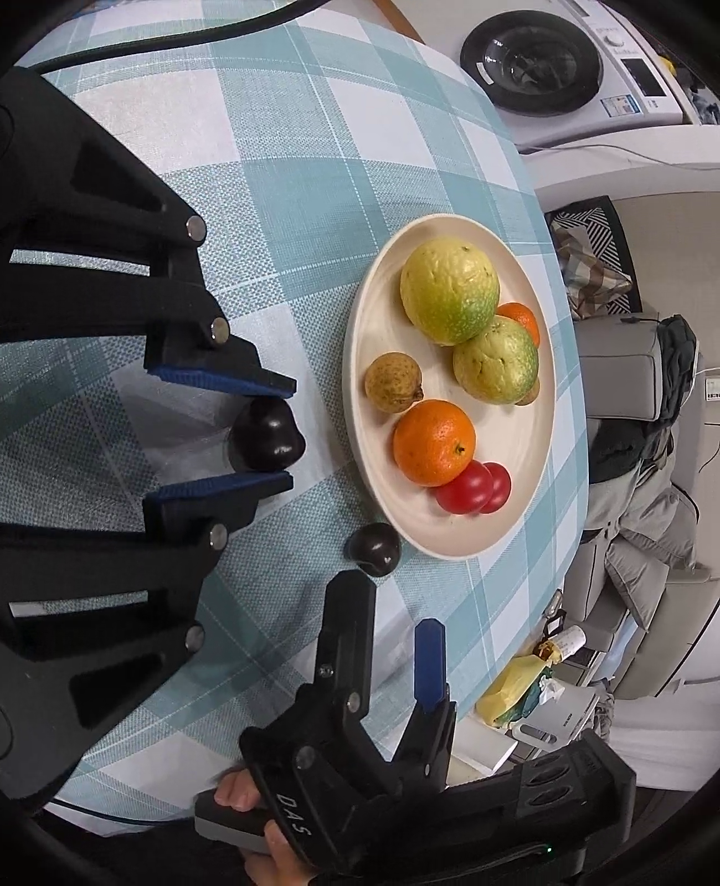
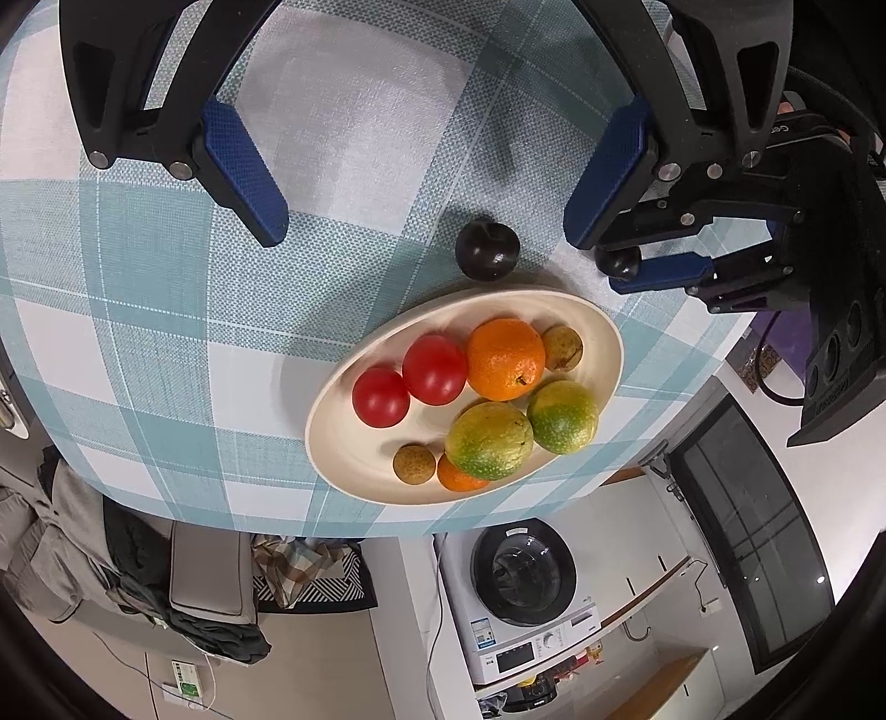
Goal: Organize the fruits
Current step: 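Grasp a dark plum with the left tool while the right tool grasps the other dark plum, then lift both held plums and carry them over the cream plate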
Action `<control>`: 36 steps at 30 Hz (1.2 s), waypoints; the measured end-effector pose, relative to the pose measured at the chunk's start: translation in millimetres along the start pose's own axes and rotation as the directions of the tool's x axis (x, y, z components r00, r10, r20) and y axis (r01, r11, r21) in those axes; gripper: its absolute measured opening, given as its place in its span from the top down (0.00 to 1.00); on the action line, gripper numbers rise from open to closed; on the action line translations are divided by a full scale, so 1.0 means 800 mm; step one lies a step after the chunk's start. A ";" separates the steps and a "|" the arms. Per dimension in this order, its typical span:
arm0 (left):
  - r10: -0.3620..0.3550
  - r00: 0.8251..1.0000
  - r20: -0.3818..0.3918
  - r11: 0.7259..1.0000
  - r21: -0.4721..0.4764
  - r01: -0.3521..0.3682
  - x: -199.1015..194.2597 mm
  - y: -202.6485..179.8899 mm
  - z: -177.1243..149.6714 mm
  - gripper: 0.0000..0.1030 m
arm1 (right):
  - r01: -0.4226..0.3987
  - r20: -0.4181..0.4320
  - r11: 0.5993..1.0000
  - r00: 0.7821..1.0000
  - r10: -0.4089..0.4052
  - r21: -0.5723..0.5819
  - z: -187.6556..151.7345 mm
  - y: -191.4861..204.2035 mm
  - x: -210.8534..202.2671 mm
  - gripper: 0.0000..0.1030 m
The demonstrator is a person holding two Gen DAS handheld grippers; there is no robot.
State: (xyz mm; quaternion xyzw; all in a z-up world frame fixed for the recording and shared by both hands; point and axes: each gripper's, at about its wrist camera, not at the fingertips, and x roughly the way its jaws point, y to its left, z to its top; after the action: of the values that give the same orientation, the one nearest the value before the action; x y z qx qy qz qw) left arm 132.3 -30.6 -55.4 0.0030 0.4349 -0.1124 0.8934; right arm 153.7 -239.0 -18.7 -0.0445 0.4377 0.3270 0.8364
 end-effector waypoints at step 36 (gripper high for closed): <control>-0.013 0.992 0.123 0.997 -0.076 0.023 -0.031 0.018 0.007 0.77 | -0.039 -0.044 0.992 0.998 0.034 -0.119 0.003 0.036 0.016 0.70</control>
State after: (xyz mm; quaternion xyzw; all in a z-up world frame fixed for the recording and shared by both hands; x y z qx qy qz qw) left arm 124.7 -12.2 -34.3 -0.0425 0.3832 -0.1036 0.9168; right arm 143.4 -209.3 -21.2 -0.0935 0.4353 0.3668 0.8169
